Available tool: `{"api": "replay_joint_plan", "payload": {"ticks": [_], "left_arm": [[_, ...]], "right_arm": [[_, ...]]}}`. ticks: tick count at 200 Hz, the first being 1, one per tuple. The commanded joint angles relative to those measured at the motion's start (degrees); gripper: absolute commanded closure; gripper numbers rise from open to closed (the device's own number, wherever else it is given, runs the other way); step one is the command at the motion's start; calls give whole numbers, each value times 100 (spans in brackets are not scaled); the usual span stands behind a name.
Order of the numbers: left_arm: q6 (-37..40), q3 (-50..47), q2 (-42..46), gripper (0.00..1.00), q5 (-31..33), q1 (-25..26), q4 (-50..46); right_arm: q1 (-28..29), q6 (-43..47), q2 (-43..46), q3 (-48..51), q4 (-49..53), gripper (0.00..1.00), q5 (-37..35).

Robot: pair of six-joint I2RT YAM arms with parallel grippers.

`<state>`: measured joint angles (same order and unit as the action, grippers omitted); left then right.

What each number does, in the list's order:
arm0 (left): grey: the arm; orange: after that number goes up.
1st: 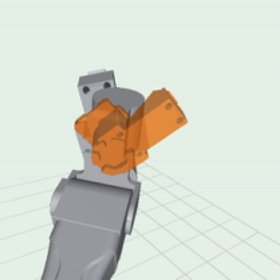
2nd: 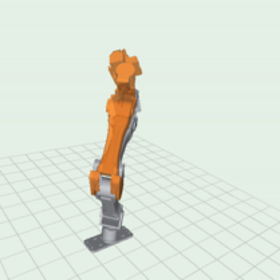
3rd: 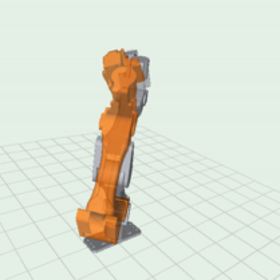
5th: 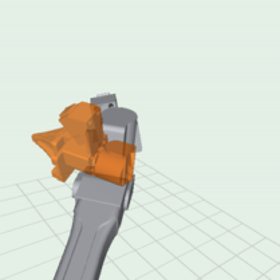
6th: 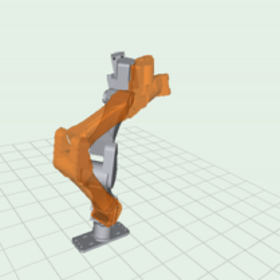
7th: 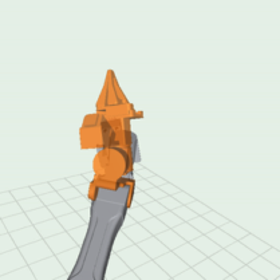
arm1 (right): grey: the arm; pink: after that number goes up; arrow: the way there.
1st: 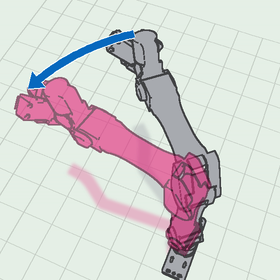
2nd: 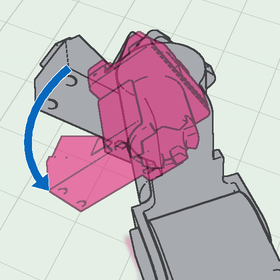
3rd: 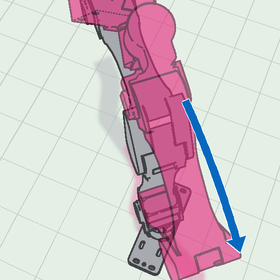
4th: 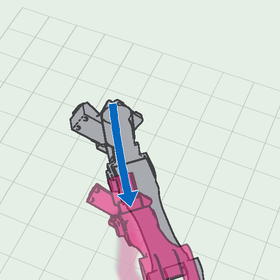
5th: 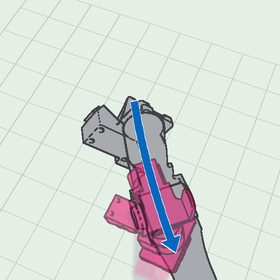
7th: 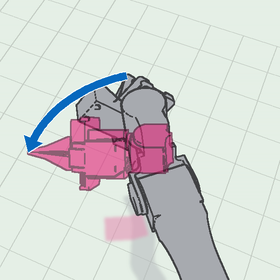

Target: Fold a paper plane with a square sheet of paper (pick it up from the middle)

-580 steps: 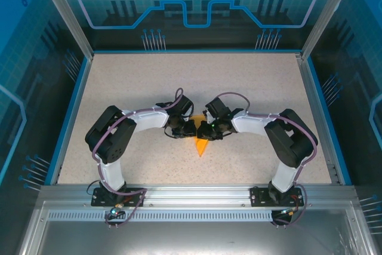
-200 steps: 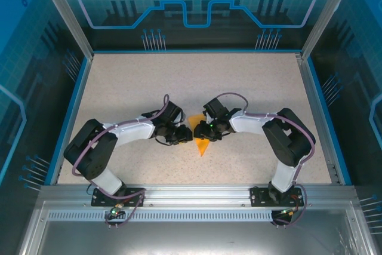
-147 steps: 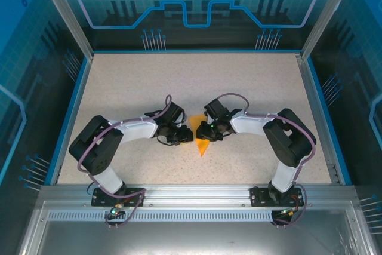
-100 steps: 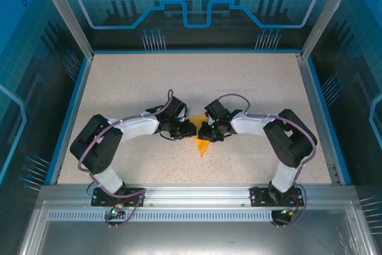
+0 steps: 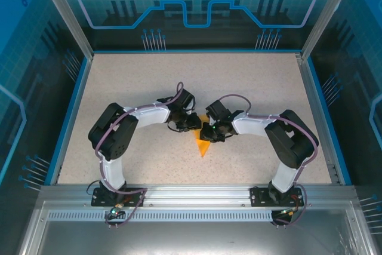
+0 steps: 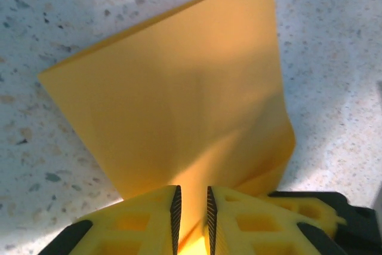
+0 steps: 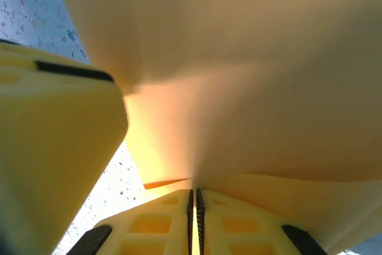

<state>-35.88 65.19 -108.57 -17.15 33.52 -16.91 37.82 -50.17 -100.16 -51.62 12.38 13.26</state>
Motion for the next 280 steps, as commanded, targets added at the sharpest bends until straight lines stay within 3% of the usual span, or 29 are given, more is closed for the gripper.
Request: {"api": "replay_joint_plan", "payload": {"ticks": [1, 280], "left_arm": [[185, 194, -196, 79, 133, -37, -348], [110, -170, -71, 79, -105, 23, -243]], "right_arm": [[-67, -19, 125, 90, 118, 87, -121], [-101, -433, 47, 414, -286, 88, -346]]}}
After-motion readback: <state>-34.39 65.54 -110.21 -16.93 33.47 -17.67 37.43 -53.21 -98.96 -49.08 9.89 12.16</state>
